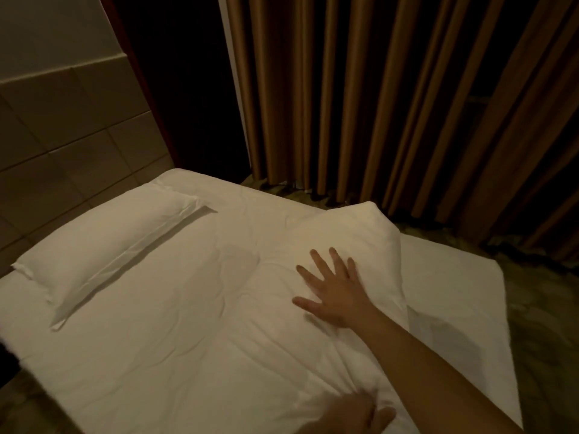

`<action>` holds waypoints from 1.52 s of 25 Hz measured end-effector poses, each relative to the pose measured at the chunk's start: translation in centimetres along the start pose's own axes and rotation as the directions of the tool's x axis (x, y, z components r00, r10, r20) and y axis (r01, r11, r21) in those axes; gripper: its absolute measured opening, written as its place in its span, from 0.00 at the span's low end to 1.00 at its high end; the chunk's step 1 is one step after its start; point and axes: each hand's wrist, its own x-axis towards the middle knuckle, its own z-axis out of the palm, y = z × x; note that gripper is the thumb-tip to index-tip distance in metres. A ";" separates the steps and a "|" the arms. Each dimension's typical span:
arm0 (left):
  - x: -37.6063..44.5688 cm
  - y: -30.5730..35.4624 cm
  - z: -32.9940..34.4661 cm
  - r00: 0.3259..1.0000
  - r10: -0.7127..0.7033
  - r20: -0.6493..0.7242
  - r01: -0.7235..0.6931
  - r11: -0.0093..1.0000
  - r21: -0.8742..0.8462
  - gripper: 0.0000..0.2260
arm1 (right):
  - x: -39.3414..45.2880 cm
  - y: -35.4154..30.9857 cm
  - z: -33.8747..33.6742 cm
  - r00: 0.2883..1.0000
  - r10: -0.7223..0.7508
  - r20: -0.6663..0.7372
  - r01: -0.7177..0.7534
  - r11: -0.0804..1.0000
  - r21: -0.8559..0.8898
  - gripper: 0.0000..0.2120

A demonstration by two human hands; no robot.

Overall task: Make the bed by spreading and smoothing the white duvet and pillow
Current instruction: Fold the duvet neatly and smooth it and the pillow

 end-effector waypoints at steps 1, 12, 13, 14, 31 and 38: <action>0.3 -1.3 -1.0 0.977 0.025 -0.209 -0.043 0.996 -0.079 0.35 | 0.2 0.7 1.4 1.000 0.015 0.015 -0.015 1.000 -0.014 0.39; 3.1 -11.2 3.3 0.683 0.643 -0.346 -0.462 0.748 0.477 0.36 | 0.9 5.1 7.3 0.987 0.154 -0.047 -0.151 0.987 0.051 0.40; 3.6 -11.3 3.4 0.650 0.666 -0.367 -0.493 0.736 0.464 0.33 | 0.3 5.3 7.7 0.982 0.178 -0.069 -0.174 0.983 0.060 0.39; 4.7 -11.7 2.6 0.608 0.701 -0.372 -0.542 0.709 0.450 0.31 | -0.4 5.4 8.1 0.973 0.215 -0.090 -0.208 0.975 0.083 0.39; 14.7 -4.3 -13.0 0.560 0.813 0.162 -0.681 0.340 0.649 0.26 | -1.0 -9.2 9.1 0.427 0.897 -0.115 -0.858 0.442 0.261 0.42; 14.2 1.8 -8.7 0.491 0.817 0.304 -0.645 0.106 0.756 0.27 | -3.7 -12.9 13.0 0.203 0.960 -0.191 -0.866 0.267 0.423 0.43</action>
